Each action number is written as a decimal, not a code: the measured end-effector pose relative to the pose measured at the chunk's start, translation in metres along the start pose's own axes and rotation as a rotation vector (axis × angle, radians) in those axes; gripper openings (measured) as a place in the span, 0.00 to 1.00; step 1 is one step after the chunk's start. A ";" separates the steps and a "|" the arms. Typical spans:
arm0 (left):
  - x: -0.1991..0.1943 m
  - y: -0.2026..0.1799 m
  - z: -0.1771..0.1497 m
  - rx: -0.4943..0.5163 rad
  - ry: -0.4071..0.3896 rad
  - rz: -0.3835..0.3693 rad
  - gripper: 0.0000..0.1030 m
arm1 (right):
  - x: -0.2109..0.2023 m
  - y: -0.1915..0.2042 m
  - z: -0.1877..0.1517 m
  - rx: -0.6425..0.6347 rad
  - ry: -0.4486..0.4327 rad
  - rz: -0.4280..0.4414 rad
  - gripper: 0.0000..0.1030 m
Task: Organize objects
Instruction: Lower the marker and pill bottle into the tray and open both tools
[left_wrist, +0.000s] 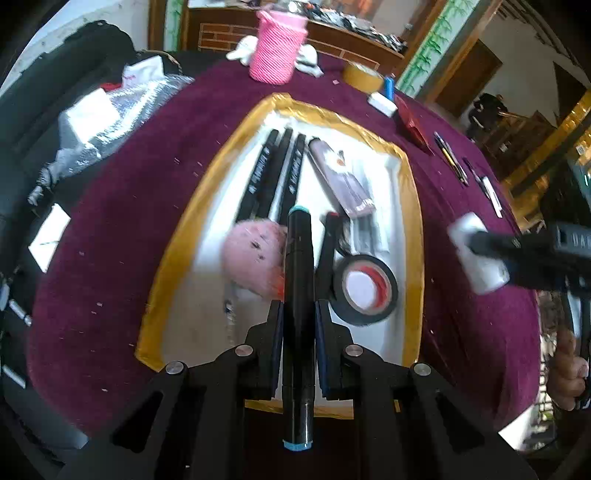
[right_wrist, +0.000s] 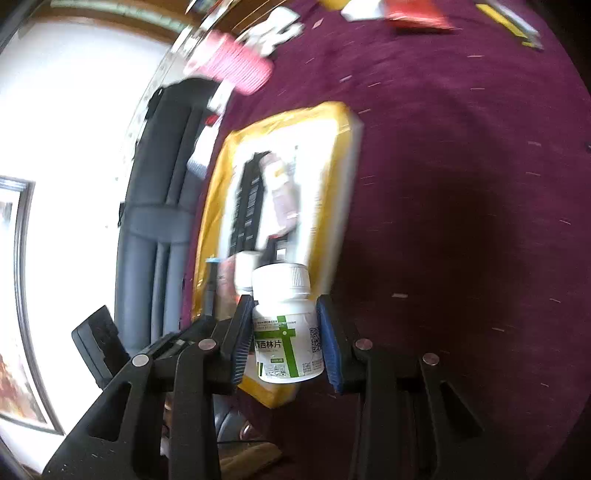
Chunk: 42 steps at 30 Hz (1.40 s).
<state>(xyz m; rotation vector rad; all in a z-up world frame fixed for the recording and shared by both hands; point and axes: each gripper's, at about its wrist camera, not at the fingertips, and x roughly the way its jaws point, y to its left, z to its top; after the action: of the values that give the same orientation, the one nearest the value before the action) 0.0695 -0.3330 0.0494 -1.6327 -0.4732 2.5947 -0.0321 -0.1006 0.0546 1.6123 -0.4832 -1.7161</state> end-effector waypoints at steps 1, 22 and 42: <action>0.003 -0.001 -0.001 0.000 0.013 -0.016 0.13 | 0.011 0.010 0.001 -0.020 0.013 -0.005 0.32; -0.005 -0.004 -0.019 -0.034 0.038 -0.150 0.44 | 0.100 0.057 0.053 -0.074 0.035 -0.180 0.32; -0.027 0.035 -0.021 -0.151 0.014 -0.124 0.50 | 0.104 0.067 0.061 -0.157 -0.066 -0.353 0.50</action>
<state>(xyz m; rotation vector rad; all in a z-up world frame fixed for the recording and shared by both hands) 0.1042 -0.3668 0.0548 -1.6053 -0.7616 2.5103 -0.0698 -0.2325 0.0378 1.5998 -0.0916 -2.0159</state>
